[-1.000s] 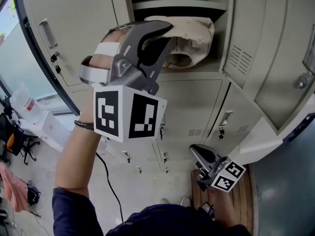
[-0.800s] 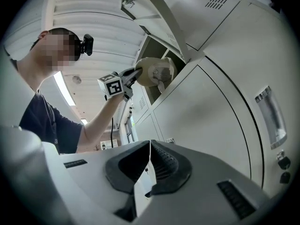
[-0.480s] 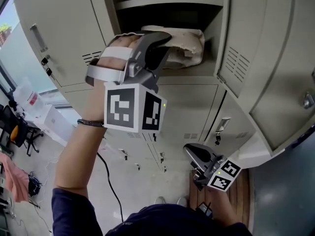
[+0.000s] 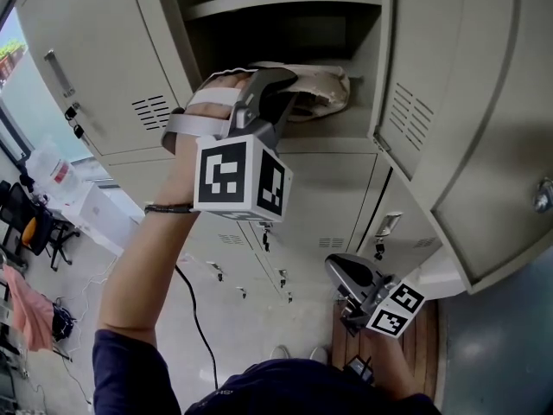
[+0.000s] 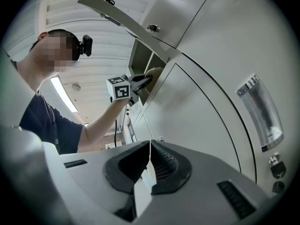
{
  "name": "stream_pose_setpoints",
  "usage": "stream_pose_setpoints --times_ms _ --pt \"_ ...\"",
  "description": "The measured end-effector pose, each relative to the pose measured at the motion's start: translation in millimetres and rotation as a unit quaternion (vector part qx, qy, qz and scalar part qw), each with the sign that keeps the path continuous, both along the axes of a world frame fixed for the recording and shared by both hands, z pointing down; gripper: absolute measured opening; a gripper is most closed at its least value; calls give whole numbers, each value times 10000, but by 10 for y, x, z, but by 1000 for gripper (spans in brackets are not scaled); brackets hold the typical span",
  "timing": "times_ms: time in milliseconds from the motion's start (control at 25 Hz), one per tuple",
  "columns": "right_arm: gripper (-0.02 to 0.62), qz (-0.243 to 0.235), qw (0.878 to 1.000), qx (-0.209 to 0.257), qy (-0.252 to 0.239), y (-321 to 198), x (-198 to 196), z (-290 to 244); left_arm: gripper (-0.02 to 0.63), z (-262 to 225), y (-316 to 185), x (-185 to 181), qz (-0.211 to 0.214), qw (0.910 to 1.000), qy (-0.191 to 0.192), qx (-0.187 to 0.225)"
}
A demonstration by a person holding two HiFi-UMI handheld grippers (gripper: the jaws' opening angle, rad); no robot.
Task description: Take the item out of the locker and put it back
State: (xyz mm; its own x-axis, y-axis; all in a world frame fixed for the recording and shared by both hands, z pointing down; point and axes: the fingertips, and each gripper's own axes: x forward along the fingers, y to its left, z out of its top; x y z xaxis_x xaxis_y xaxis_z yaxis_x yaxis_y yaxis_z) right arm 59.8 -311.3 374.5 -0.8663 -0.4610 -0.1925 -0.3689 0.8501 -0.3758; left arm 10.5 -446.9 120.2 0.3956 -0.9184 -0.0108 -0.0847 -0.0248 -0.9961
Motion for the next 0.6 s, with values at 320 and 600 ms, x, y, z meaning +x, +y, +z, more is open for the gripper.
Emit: stream_pose_setpoints --times_ms 320,600 --pt "6 -44 10000 -74 -5 -30 25 58 20 86 -145 24 -33 9997 56 -247" --pt "6 -15 9999 -117 47 -6 30 86 32 162 -169 21 126 9982 296 -498"
